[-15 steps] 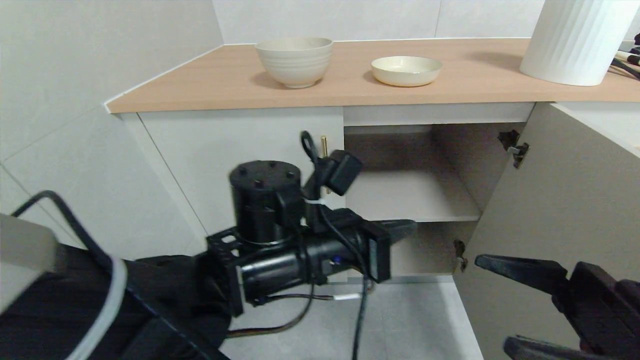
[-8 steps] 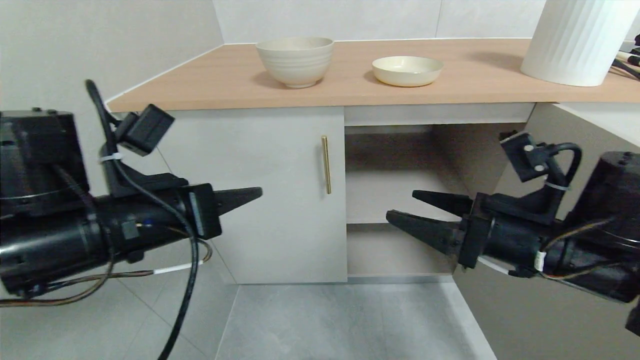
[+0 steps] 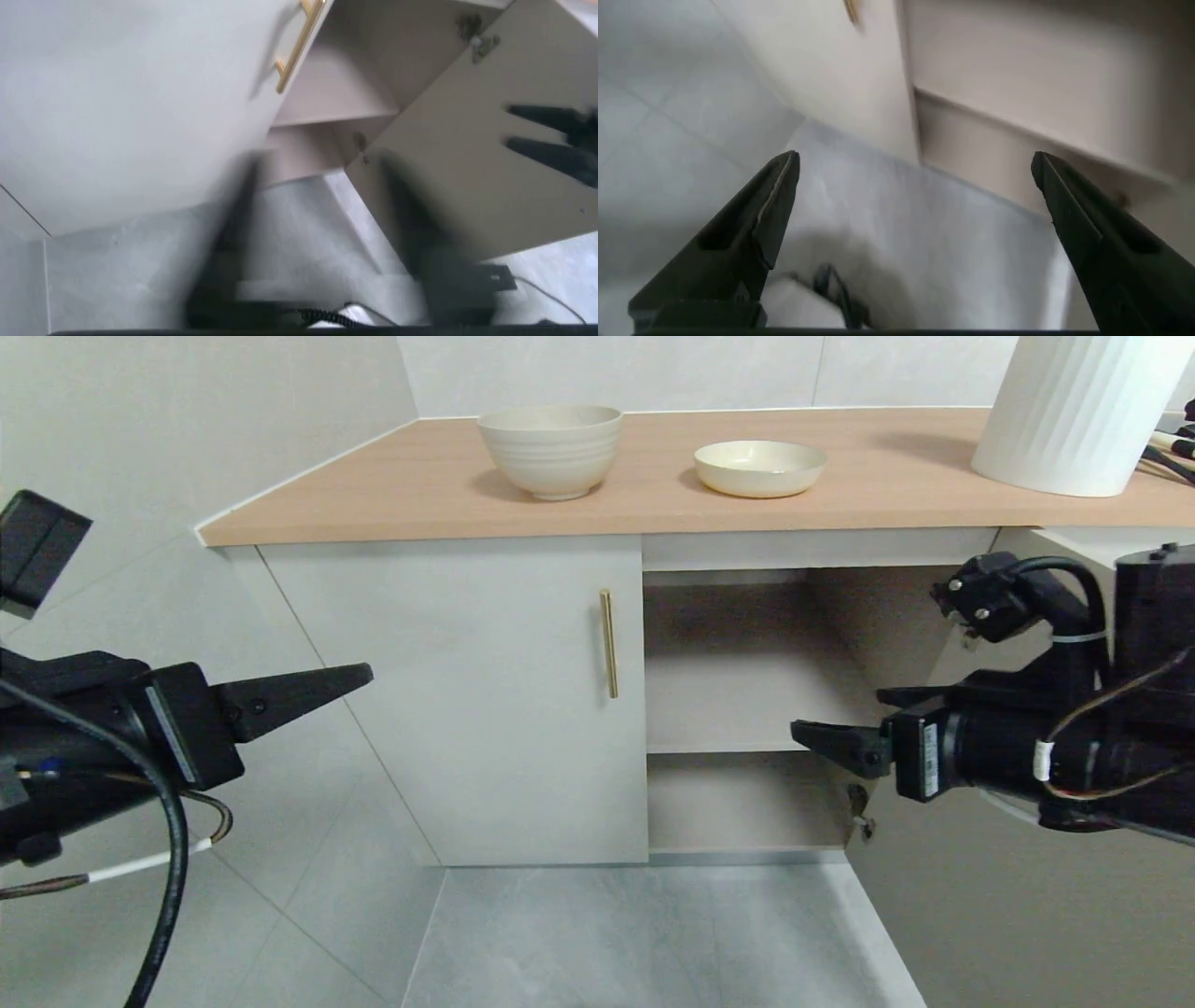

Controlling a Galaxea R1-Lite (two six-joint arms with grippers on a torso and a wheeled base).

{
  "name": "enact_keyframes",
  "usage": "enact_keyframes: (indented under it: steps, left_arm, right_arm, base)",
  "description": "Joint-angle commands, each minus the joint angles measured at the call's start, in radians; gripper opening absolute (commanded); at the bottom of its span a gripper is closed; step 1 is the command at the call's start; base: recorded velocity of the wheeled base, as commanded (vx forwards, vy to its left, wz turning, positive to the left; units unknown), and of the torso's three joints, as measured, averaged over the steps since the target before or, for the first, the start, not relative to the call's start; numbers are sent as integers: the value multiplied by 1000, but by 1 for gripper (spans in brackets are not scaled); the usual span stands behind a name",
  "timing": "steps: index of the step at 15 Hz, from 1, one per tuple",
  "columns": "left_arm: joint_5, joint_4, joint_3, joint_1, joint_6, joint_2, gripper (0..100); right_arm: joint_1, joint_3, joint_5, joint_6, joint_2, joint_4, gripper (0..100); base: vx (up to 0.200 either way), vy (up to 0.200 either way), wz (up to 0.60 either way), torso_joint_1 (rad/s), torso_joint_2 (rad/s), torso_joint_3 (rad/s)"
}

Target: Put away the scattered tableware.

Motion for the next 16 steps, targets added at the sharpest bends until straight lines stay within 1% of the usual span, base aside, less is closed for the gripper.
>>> enact_keyframes:
  steps: [1,4,7,8,11,16]
  left_arm:
    - [0,-15,1,9,0,-8,100]
    - [2,-23,4,15,1,-28,100]
    - [0,-23,4,15,3,-49,100]
    - [-9,-21,4,15,3,-69,100]
    - [-14,-17,-1,15,3,-77,100]
    - [-15,-18,-1,15,3,-76,100]
  right_arm:
    - [-6,-22,-6,-1,-160,108,100]
    - [-7,-48,-6,20,-199,168,100]
    - [-6,-49,-6,23,-225,174,100]
    - [-6,-51,-6,30,-229,174,100]
    - [17,-63,-5,46,-248,192,100]
    - [30,-63,2,60,-260,203,100]
  base:
    - [0,0,0,0,0,0]
    - [0,0,0,0,0,0]
    - [0,0,0,0,0,0]
    - [0,0,0,0,0,0]
    - [200,0,0,2,2,4]
    - [200,0,0,3,3,3]
